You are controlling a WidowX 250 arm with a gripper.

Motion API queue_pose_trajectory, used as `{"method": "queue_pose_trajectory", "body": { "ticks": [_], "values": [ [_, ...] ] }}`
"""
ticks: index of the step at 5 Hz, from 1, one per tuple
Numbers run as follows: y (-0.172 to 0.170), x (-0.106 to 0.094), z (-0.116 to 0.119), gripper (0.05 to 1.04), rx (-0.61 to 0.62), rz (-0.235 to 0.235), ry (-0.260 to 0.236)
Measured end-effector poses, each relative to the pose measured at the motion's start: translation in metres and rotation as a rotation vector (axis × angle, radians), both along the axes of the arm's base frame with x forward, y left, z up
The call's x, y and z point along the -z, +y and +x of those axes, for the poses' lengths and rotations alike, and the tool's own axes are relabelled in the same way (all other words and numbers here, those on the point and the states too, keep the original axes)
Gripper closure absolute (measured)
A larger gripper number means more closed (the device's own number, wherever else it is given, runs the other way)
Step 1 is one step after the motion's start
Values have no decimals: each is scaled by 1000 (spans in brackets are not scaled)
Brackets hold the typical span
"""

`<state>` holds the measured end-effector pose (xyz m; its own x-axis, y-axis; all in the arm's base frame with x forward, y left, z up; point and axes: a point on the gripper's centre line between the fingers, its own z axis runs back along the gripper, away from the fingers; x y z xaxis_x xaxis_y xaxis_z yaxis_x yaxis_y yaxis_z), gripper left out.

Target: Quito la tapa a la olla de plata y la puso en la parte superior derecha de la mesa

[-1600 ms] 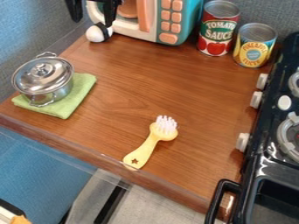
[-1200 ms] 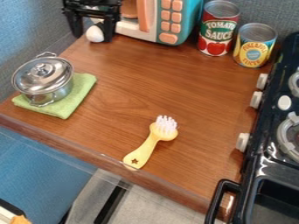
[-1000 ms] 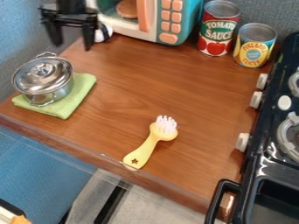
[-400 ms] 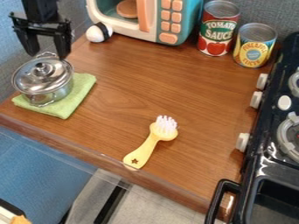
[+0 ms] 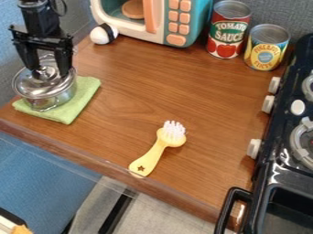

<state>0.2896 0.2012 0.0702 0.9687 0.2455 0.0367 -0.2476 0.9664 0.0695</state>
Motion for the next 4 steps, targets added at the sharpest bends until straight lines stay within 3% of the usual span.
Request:
{"method": "queue_pose_trajectory", "body": {
  "ticks": [1, 3, 4],
  "values": [
    [-1, 1, -4, 133, 17, 7, 5],
    [1, -1, -8, 692, 12, 31, 13],
    [2, -3, -8, 799, 0, 33, 20]
  ]
}}
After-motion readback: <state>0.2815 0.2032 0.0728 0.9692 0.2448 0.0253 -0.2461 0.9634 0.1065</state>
